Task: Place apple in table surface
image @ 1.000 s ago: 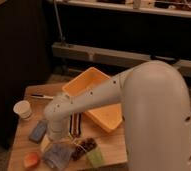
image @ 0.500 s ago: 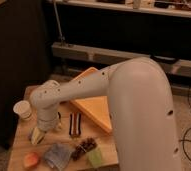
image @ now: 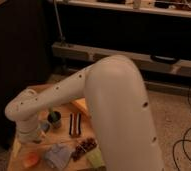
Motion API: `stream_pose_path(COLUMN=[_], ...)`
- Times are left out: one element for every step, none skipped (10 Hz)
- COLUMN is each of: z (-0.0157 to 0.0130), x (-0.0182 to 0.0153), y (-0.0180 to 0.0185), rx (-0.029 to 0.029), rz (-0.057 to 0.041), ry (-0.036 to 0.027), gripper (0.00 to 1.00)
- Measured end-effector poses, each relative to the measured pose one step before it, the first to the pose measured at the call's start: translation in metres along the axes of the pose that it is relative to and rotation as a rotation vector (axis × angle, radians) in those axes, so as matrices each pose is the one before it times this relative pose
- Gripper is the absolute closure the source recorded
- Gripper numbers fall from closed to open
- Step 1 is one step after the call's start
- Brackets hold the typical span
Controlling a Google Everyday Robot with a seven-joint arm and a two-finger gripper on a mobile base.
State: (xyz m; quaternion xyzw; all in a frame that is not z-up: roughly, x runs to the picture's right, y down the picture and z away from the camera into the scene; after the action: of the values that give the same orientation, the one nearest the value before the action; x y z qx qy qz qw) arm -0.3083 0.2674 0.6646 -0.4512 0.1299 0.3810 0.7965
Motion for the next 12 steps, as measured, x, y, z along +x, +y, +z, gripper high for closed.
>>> stream_pose_path(z=[0.00538, 0.00542, 0.00513, 0.00509, 0.00287, 0.00345, 0.00399, 0.00430, 0.01093, 0.00996, 0.01003, 0.00319], x=[-0.00553, -0.00342, -0.00190, 0.00036, 0.00181, 0.00291, 0.00345, 0.00368, 0.00472, 0.00138, -0.00003, -0.00089], y=[0.00393, -0.00037, -0.00009, -0.00031, 0.00010, 0.00124, 0.00241, 0.00263, 0.00677, 0.00119, 0.00149, 0.00079], rx=[-0.00304, -0.00513, -0.00491, -0.00122, -0.00270, -0.00456, -0.00375, -0.00653, -0.01338, 0.00843, 0.01751, 0.00610], rz=[-0.01580, -0.01285, -0.00979, -0.00619, -0.00444, -0.00478, -0.00716, -0.00685, -0.01518, 0.00507, 0.00206, -0.00233], ry=[0.00806, 0.01045, 0.01287, 0.01697, 0.01204, 0.01018, 0.01060, 0.00844, 0.00444, -0.00464, -0.00629, -0.00560], gripper=[0.20, 0.20, 0.20, 0.20, 0.20, 0.20, 0.20, 0.20, 0.20, 0.20, 0.20, 0.20])
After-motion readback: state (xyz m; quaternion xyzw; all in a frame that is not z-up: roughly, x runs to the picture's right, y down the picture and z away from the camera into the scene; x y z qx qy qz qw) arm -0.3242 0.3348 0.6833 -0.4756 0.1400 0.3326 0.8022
